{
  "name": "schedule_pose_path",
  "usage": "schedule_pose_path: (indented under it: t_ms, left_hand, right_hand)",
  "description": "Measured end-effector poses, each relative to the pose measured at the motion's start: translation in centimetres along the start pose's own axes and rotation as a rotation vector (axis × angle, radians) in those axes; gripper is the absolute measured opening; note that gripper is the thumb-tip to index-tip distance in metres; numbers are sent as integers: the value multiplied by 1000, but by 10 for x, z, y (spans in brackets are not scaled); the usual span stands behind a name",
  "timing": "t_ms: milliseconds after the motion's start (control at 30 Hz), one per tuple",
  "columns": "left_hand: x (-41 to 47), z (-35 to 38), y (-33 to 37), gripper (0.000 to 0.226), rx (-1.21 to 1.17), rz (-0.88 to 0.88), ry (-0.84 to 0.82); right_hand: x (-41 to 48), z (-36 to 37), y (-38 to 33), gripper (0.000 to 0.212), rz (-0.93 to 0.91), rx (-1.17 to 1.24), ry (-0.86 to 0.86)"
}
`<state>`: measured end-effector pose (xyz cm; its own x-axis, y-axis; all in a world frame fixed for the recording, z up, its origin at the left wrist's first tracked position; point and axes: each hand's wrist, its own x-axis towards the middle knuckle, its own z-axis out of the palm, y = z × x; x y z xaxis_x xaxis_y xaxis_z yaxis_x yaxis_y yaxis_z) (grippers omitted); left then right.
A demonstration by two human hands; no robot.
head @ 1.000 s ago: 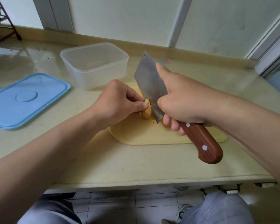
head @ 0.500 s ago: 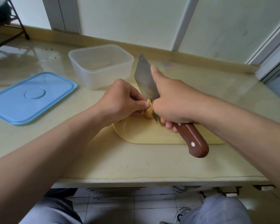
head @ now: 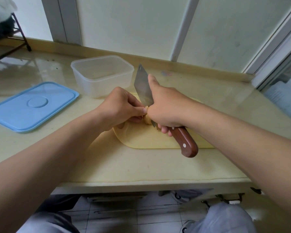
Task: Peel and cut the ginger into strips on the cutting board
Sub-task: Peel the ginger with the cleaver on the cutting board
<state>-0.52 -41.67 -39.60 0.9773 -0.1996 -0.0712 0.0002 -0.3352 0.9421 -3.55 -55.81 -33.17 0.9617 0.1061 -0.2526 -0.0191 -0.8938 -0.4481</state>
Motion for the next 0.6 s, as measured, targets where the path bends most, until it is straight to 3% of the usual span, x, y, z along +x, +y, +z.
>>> schedule_pose_path:
  t_ms: [600]
  left_hand:
    - [3,3,-2,8,24,78,-45]
  right_hand:
    - [18,7,14,102,31,85,-26]
